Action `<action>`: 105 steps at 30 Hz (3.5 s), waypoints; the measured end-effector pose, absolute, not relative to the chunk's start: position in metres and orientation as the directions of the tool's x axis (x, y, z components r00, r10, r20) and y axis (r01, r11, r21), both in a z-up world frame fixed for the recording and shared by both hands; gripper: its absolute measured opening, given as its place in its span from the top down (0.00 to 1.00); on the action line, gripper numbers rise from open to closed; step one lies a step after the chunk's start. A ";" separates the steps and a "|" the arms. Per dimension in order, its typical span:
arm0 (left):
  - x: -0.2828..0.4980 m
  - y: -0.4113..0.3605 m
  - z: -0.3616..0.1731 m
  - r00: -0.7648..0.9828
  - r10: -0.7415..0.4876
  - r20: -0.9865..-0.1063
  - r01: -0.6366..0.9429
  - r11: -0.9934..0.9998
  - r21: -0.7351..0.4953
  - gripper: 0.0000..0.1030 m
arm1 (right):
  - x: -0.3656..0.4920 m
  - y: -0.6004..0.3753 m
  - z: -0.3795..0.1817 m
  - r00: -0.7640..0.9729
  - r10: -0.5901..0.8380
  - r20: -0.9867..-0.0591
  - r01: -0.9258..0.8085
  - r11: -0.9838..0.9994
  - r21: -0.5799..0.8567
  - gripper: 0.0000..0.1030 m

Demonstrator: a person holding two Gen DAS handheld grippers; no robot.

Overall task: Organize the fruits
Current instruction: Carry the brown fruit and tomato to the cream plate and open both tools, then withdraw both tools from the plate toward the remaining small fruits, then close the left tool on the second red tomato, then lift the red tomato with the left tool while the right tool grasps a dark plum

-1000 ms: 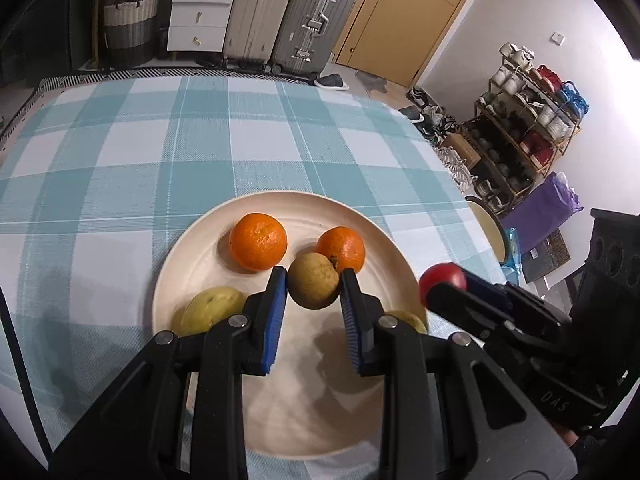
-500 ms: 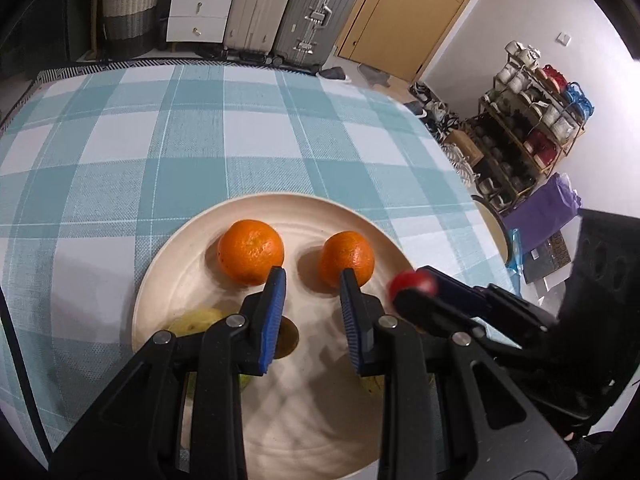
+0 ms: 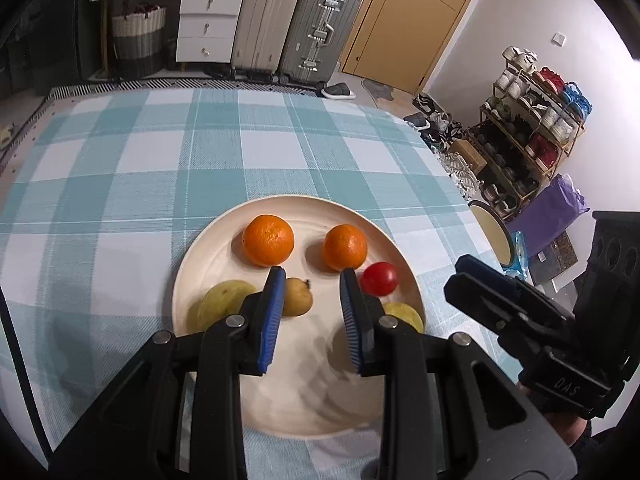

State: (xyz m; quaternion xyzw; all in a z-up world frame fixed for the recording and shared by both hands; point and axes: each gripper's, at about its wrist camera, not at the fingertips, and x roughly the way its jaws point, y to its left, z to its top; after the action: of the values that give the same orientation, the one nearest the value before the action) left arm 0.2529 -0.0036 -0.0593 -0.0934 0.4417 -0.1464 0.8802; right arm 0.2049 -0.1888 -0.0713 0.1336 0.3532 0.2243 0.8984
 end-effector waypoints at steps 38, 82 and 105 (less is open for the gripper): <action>0.074 0.034 0.030 0.745 -0.286 -0.603 0.153 0.953 -0.263 0.05 | 0.047 -0.185 0.009 0.752 0.547 -0.368 -0.442 0.832 0.335 0.01; 0.046 -0.014 -0.114 0.547 -0.306 -0.780 0.300 0.941 -0.159 0.10 | 0.046 -0.206 -0.059 0.715 0.512 -0.477 -0.345 0.851 0.396 0.00; 0.046 0.004 -0.114 0.473 -0.432 -0.768 0.338 0.894 -0.295 0.76 | 0.049 -0.211 -0.076 0.640 0.520 -0.566 -0.342 0.852 0.395 0.00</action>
State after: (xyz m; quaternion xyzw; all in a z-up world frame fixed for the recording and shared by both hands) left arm 0.0465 0.0035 -0.1143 -0.0513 0.4617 -0.2248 0.8565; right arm 0.0491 -0.2108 -0.0756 0.1267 0.3499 0.2403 0.8965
